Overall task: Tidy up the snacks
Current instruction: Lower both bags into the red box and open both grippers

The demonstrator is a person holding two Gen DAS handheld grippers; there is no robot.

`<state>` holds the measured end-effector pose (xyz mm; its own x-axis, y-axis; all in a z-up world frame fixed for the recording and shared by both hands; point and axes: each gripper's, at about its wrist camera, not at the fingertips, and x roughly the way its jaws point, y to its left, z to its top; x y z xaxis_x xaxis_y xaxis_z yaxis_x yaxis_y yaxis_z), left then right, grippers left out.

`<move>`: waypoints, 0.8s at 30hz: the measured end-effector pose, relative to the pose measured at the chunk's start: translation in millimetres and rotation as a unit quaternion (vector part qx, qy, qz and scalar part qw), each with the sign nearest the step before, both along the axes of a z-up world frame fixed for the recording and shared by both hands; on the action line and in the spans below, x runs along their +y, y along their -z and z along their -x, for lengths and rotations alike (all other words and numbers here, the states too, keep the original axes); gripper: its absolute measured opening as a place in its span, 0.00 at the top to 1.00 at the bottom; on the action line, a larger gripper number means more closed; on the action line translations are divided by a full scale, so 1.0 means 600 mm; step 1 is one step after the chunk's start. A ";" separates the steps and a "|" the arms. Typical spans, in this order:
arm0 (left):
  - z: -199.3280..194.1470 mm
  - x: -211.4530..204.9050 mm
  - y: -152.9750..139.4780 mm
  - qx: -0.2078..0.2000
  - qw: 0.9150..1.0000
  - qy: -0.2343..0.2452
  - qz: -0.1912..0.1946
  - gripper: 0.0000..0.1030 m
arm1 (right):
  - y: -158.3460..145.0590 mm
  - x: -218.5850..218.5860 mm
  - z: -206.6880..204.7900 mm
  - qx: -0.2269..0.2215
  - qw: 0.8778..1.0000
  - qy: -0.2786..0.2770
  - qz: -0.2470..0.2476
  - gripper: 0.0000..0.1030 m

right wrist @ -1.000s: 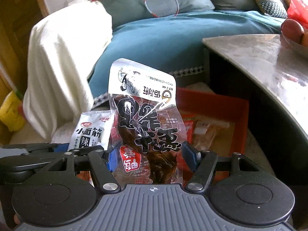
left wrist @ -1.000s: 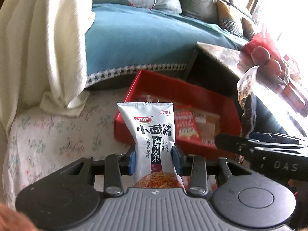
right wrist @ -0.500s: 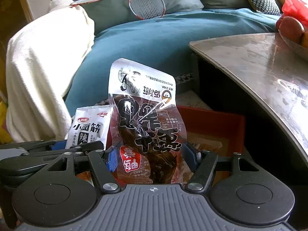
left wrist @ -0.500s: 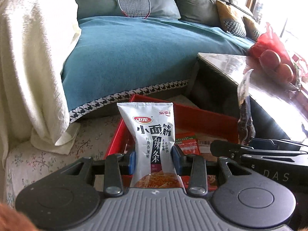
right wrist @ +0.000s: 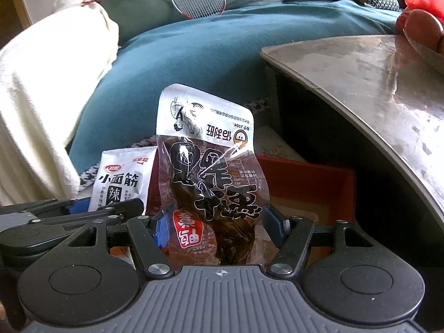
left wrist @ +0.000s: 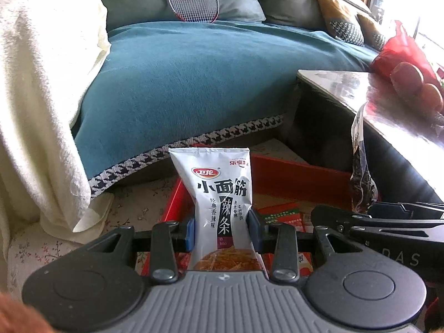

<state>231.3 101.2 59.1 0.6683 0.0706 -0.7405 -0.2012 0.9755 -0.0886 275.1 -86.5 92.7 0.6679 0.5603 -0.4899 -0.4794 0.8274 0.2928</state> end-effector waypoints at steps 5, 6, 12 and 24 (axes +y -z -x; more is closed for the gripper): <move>-0.015 -0.002 0.014 0.008 1.000 0.002 -0.003 0.70 | 0.009 0.009 -0.016 0.009 1.000 0.006 0.010 0.30; -0.018 -0.003 0.017 0.010 1.000 0.002 -0.004 0.70 | 0.012 0.011 -0.019 0.010 1.000 0.007 0.013 0.30; -0.030 -0.005 0.039 0.025 1.000 0.003 -0.009 0.70 | 0.028 0.031 -0.044 0.025 0.999 0.010 0.029 0.29; -0.030 -0.010 0.067 0.053 0.998 0.010 -0.019 0.66 | 0.048 0.046 -0.053 0.039 0.997 0.024 0.067 0.18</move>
